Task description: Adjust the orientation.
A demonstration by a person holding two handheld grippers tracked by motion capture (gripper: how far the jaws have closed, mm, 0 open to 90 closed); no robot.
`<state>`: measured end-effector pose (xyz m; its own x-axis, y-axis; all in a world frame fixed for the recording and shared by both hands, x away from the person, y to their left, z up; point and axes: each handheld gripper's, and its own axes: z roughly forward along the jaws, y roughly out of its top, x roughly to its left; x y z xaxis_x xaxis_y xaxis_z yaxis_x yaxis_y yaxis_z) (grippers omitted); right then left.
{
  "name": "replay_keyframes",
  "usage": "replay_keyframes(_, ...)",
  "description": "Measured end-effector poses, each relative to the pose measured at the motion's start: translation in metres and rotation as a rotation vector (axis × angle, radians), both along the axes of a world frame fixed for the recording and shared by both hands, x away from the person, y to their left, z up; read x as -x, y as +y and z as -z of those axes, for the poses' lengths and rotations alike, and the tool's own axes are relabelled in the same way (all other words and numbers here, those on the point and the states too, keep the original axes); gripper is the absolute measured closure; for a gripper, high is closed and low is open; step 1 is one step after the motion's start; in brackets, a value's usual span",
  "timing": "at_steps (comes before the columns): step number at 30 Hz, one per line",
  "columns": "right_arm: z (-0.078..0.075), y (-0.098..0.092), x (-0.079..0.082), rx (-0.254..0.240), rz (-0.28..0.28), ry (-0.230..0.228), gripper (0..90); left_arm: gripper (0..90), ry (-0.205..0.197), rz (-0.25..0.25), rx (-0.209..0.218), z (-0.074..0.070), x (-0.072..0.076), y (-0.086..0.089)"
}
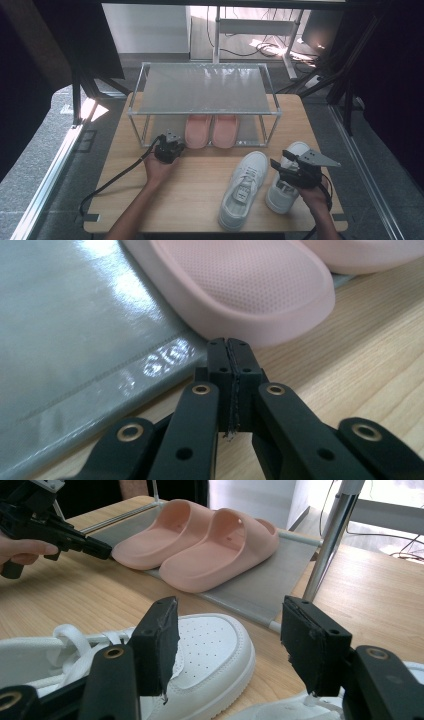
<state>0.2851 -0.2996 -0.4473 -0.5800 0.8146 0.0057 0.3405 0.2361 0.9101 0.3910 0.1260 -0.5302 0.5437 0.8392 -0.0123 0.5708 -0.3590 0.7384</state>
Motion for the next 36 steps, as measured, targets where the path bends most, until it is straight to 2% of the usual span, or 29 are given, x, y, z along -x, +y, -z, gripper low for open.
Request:
replay_keyframes(5, 0.0, 0.001, 0.0, 0.002, -0.002, 0.0, 41.4, 89.8, 0.001, 0.028, 0.002, 0.0, -0.003, -0.011)
replay_keyframes(14, 0.0, 0.0, 0.0, 0.001, 0.0, -0.003, 41.4, 89.9, 0.01, 0.045, 0.005, -0.001, -0.007, -0.026)
replay_keyframes(17, 0.0, -0.001, 0.0, 0.001, 0.002, -0.003, 41.4, 88.8, 0.004, 0.036, -0.001, -0.002, -0.005, -0.022)
replay_keyframes(20, -0.001, -0.002, 0.0, -0.002, 0.004, -0.005, 41.5, 88.6, -0.001, 0.029, 0.013, -0.003, 0.0, -0.013)
replay_keyframes(24, 0.0, -0.001, 0.0, 0.001, 0.003, -0.004, 41.5, 83.1, -0.011, 0.016, 0.04, -0.007, 0.01, 0.0)
replay_keyframes(26, 0.0, 0.0, 0.001, 0.001, 0.001, -0.003, 41.5, 79.2, -0.026, 0.014, 0.069, -0.01, 0.016, 0.005)
replay_keyframes(29, 0.0, 0.002, 0.001, 0.005, -0.002, -0.001, 41.5, 71.8, -0.03, 0.023, 0.095, -0.015, 0.025, 0.01)
replay_keyframes(31, 0.0, 0.003, 0.001, 0.006, -0.003, 0.0, 41.5, 68.3, -0.015, 0.045, 0.105, -0.017, 0.03, 0.011)
replay_keyframes(36, 0.0, 0.002, 0.001, 0.004, -0.002, -0.002, 41.5, 62.9, -0.006, 0.075, 0.098, -0.019, 0.04, 0.011)
